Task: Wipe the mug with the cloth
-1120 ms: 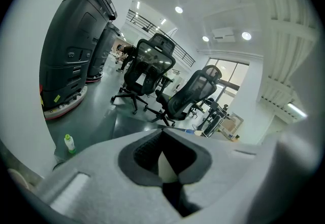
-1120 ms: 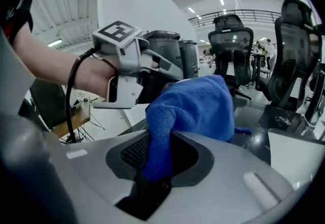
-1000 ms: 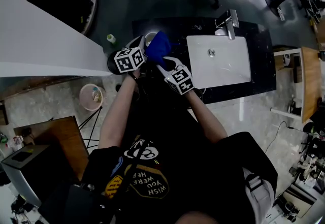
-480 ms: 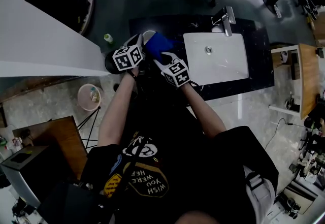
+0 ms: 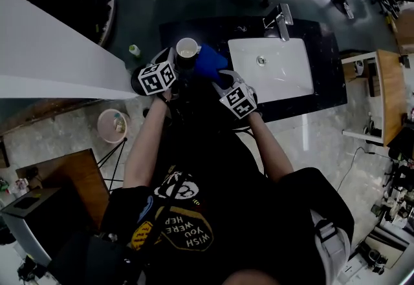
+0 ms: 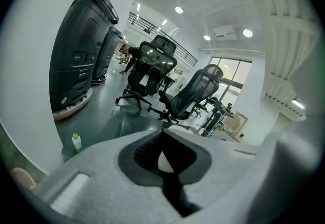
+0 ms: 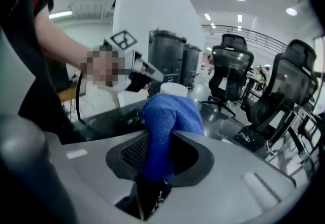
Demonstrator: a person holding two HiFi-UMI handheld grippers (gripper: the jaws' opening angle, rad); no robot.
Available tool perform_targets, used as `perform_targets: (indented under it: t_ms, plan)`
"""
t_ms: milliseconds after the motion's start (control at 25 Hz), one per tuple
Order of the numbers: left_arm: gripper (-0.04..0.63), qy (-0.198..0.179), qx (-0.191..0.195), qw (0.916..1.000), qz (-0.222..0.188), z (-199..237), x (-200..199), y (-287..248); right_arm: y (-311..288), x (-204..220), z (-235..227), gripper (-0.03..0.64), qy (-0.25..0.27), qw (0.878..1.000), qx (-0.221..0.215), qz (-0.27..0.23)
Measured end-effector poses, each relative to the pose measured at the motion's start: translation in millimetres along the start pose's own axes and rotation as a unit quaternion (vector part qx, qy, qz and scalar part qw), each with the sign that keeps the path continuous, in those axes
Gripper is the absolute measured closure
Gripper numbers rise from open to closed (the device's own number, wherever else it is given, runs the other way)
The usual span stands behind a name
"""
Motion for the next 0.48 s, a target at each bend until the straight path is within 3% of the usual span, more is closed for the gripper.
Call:
perform_targets:
  t_ms: [120, 240, 320, 400, 440, 480]
  plan:
    - [0.592, -0.001, 0.000, 1.0000, -0.006, -6, 9, 19, -14, 38, 18, 0.515, 0.064, 0.994, -0.039, 0.082]
    - [0.592, -0.004, 0.004, 0.9999, -0.012, -13, 20, 43, -15, 52, 32, 0.462, 0.044, 0.992, -0.073, 0.090]
    - [0.592, -0.015, 0.013, 0.9996, -0.020, -20, 26, 60, -4, 46, 36, 0.367, -0.009, 0.994, -0.093, 0.048]
    - [0.592, -0.034, 0.017, 0.9989, -0.029, -28, 31, 80, 15, 32, 33, 0.364, -0.091, 0.990, -0.106, -0.025]
    - [0.592, -0.046, 0.015, 0.9983, -0.032, -32, 33, 89, 26, 24, 26, 0.378, -0.146, 0.981, -0.106, -0.073]
    - [0.592, -0.060, 0.011, 0.9975, -0.035, -35, 35, 97, 37, 18, 16, 0.434, -0.215, 0.964, -0.100, -0.124]
Point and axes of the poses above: the fingertips, and each gripper's own axes: y backward along the fingers, z to its left, x out of its underside, the point moved 3 cm from there along y, backward along the fingers, and after that the axes turned 7 degrees about -y, right-handed, at the moved point
